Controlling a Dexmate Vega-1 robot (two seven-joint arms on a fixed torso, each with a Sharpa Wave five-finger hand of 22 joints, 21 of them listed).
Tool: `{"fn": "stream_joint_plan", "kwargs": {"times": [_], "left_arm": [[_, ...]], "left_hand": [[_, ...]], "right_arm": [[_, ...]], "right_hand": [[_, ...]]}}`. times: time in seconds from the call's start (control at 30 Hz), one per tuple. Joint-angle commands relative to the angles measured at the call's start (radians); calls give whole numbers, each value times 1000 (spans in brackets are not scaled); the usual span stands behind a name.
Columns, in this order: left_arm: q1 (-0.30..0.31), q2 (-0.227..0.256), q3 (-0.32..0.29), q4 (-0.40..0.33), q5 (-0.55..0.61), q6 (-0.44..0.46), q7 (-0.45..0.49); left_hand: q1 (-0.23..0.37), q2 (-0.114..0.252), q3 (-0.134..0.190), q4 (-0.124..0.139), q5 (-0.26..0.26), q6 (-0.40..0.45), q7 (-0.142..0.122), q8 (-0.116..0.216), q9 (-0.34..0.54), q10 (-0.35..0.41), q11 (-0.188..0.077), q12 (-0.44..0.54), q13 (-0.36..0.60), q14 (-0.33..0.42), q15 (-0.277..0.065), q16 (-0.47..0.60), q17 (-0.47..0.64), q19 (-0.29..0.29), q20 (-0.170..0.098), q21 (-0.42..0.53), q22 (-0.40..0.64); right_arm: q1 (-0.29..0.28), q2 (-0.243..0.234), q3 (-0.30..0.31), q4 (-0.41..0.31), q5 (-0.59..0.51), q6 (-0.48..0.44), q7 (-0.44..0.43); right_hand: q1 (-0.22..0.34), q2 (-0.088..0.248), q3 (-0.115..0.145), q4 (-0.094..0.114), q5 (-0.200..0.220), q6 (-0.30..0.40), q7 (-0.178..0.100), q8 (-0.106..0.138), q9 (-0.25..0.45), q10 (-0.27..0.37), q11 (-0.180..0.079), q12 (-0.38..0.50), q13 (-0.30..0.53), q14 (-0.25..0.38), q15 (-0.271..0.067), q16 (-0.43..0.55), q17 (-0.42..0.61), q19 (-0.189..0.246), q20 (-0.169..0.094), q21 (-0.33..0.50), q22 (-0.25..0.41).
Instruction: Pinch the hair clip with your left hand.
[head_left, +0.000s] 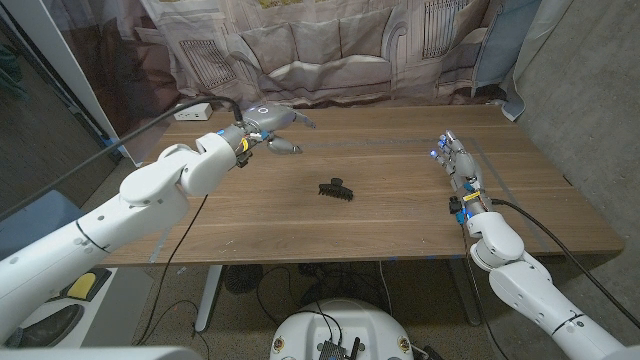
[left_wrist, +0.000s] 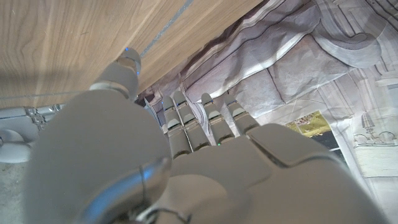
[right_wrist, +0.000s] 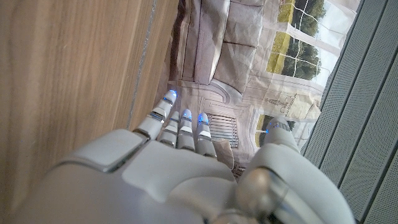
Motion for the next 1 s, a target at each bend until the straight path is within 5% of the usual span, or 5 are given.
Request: {"fn": "stream_joint_plan", "kwargs": {"times": [0.03, 1.0], "left_arm": [[-127, 2, 71, 21, 12, -46, -168], [-342, -123, 226, 123, 47, -88, -452]], "left_hand": [[14, 0, -1, 10, 2, -19, 8, -6, 2, -14, -1, -6, 6, -10, -81, -7, 4, -13, 8, -5, 4], [-6, 4, -36, 31, 3, -97, 39, -12, 3, -81, 31, -22, 11, -72, -48, -9, 5, -75, 60, -10, 4]], "right_arm": [[-3, -8, 8, -19, -5, -12, -6], [-32, 3, 32, -37, -11, -5, -29]], "right_hand": [[12, 2, 6, -2, 1, 7, 0, 5, 2, 9, 1, -1, 4, 10, 2, -6, 2, 0, 7, 0, 2], [15, 3, 6, -2, 0, 16, 3, 6, 2, 19, 2, -1, 5, 13, 4, -8, 2, 0, 9, -2, 3]]}}
